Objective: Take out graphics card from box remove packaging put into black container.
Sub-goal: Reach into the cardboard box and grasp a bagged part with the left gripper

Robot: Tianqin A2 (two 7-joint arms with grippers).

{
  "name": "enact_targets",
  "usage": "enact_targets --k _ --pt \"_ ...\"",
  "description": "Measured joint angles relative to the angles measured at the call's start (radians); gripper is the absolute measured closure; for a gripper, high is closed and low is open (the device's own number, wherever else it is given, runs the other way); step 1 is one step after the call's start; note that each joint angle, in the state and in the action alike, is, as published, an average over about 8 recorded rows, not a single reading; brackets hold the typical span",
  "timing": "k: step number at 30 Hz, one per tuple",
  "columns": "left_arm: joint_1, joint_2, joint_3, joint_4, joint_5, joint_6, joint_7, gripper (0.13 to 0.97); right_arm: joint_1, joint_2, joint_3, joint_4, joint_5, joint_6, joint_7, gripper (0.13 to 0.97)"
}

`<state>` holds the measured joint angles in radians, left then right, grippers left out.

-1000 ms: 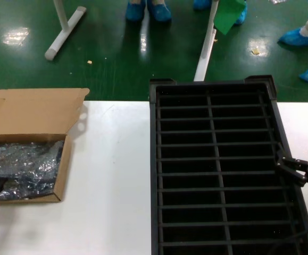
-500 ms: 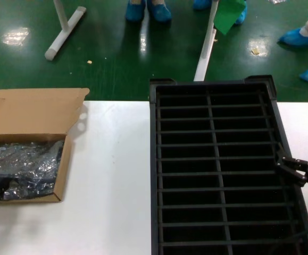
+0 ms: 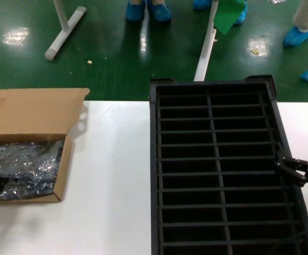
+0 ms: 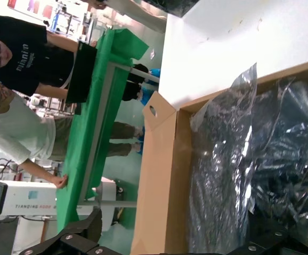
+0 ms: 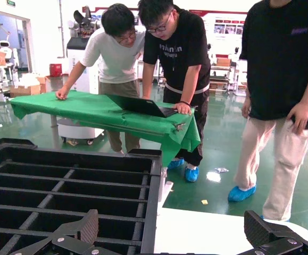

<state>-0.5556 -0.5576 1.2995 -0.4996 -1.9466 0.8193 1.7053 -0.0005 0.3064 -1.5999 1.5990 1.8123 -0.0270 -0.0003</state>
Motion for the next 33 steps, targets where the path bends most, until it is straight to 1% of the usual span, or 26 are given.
enact_targets --k 6,10,18,19,27,28,33 --pt "0.008 -0.008 0.007 -0.015 -0.004 -0.007 -0.001 0.262 0.0 0.0 0.0 0.0 0.0 0.0 0.0 0.129" --pt "0.016 -0.009 0.012 -0.024 -0.005 -0.011 -0.004 0.262 0.0 0.0 0.0 0.0 0.0 0.0 0.0 0.129" --pt "0.019 -0.008 0.019 -0.014 -0.008 -0.014 0.005 0.435 0.0 0.0 0.0 0.0 0.0 0.0 0.0 0.129" --pt "0.017 -0.008 0.02 -0.01 -0.009 -0.014 0.008 0.435 0.0 0.0 0.0 0.0 0.0 0.0 0.0 0.129" --pt "0.009 -0.008 0.025 0.025 -0.012 -0.015 0.028 0.661 0.0 0.0 0.0 0.0 0.0 0.0 0.0 0.129" --pt "0.009 -0.007 0.025 0.028 -0.012 -0.015 0.029 0.661 0.0 0.0 0.0 0.0 0.0 0.0 0.0 0.129" --pt "0.01 -0.007 0.028 0.043 -0.014 -0.016 0.034 0.767 0.0 0.0 0.0 0.0 0.0 0.0 0.0 0.129"
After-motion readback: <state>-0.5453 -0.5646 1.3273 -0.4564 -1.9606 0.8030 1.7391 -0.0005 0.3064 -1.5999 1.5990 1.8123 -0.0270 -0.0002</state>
